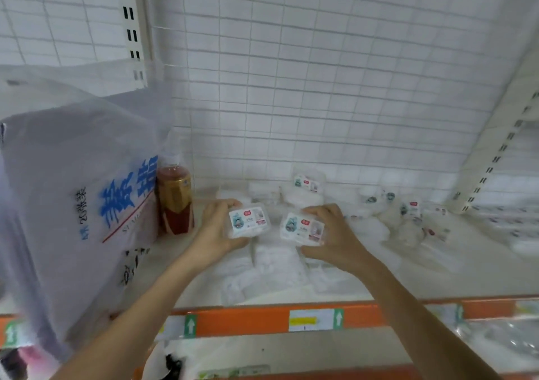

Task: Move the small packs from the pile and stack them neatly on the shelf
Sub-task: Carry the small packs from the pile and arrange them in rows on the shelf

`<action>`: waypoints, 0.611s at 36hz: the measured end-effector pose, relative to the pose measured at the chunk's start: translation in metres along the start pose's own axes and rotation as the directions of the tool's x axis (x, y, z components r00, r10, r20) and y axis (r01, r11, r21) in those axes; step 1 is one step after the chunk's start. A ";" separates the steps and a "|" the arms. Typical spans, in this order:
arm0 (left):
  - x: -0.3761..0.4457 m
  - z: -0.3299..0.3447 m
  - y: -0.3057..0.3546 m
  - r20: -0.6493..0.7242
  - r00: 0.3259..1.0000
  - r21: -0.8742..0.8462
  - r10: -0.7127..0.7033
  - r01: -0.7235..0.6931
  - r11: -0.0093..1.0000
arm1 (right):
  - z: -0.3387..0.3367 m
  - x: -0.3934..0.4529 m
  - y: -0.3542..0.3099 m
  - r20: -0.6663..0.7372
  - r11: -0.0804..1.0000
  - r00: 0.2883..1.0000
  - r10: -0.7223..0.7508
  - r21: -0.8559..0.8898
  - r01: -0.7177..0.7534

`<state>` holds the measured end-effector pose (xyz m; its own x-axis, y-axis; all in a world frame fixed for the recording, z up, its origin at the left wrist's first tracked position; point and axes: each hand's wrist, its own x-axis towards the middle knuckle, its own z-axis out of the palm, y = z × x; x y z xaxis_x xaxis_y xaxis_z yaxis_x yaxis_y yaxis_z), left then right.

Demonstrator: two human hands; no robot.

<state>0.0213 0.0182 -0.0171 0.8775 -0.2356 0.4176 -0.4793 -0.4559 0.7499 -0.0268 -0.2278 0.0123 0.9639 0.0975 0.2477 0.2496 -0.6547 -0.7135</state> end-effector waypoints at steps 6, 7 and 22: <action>0.015 0.041 0.041 0.007 0.980 0.175 0.197 -0.195 0.965 | -0.047 -0.038 0.004 -0.105 0.987 0.984 -0.145 -0.077 0.138; 0.016 0.047 0.047 0.010 0.978 0.170 0.207 -0.205 0.964 | -0.055 -0.040 0.005 -0.127 0.989 0.983 -0.135 -0.084 0.125; -0.004 0.204 0.173 0.192 0.924 -0.049 0.331 -0.328 0.943 | -0.213 -0.185 0.117 -0.325 0.927 0.945 0.045 -0.337 -0.161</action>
<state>-0.0624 -0.2350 0.0061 0.6548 -0.5330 0.5358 -0.7406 -0.3112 0.5955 -0.1955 -0.4822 0.0223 0.8917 -0.1815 0.4147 0.0452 -0.8759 -0.4805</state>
